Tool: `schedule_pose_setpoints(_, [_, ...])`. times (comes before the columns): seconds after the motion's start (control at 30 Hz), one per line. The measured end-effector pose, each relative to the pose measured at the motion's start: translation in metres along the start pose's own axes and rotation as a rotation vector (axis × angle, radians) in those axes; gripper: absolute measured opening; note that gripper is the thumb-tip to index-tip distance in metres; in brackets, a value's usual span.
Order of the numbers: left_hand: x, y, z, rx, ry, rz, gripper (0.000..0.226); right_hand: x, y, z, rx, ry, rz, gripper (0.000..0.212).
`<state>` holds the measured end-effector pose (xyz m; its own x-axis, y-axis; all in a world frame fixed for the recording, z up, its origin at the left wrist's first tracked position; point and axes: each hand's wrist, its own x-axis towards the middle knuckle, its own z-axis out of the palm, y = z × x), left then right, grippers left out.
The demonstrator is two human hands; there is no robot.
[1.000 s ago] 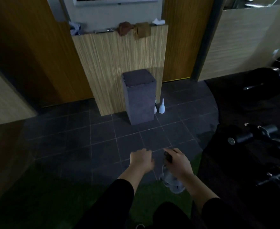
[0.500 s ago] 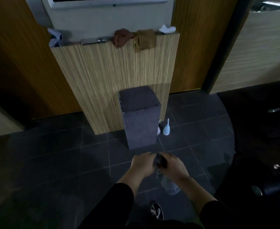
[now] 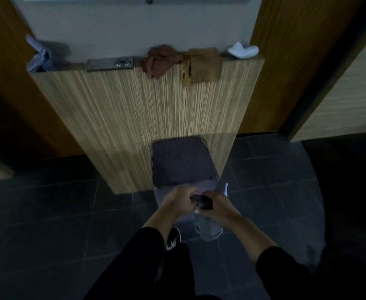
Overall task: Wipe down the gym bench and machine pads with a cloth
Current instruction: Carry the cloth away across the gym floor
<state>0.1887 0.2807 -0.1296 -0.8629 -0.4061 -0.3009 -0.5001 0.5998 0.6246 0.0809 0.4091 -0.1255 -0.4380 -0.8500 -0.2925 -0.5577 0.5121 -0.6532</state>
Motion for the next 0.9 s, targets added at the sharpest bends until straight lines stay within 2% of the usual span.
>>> schedule_pose_setpoints(0.17, [0.094, -0.023, -0.073, -0.176, 0.125, 0.040, 0.009, 0.117, -0.006, -0.052, -0.065, -0.002, 0.014, 0.035])
schedule_pose_setpoints(0.27, [0.145, -0.032, -0.108, -0.195, 0.152, 0.064, 0.016, 0.178, -0.014, -0.077, -0.086, 0.050, 0.017, 0.025])
schedule_pose_setpoints(0.37, [0.186, -0.032, -0.132, -0.161, 0.125, 0.097, 0.012, 0.220, -0.019, -0.092, -0.061, 0.039, 0.035, 0.032])
schedule_pose_setpoints(0.43, [0.206, -0.030, -0.141, -0.159, 0.104, 0.093, 0.014, 0.239, -0.023, -0.099, -0.050, 0.014, 0.014, 0.010])
schedule_pose_setpoints(0.5, [0.223, -0.031, -0.149, -0.194, 0.094, 0.089, 0.021, 0.259, -0.027, -0.107, -0.055, -0.013, -0.033, 0.023])
schedule_pose_setpoints(0.57, [0.236, -0.034, -0.155, -0.254, 0.101, 0.062, 0.022, 0.276, -0.030, -0.118, -0.059, -0.025, -0.070, 0.009])
schedule_pose_setpoints(0.6, [0.242, -0.037, -0.156, -0.272, 0.115, 0.039, 0.022, 0.283, -0.031, -0.123, -0.049, -0.035, -0.081, 0.012])
schedule_pose_setpoints(0.8, [0.263, -0.056, -0.155, -0.057, 0.039, -0.018, 0.039, 0.314, -0.018, -0.144, 0.047, -0.047, -0.099, 0.024])
schedule_pose_setpoints(0.9, [0.275, -0.055, -0.155, -0.006, 0.093, -0.043, 0.033, 0.322, -0.014, -0.145, 0.000, -0.079, -0.133, 0.012])
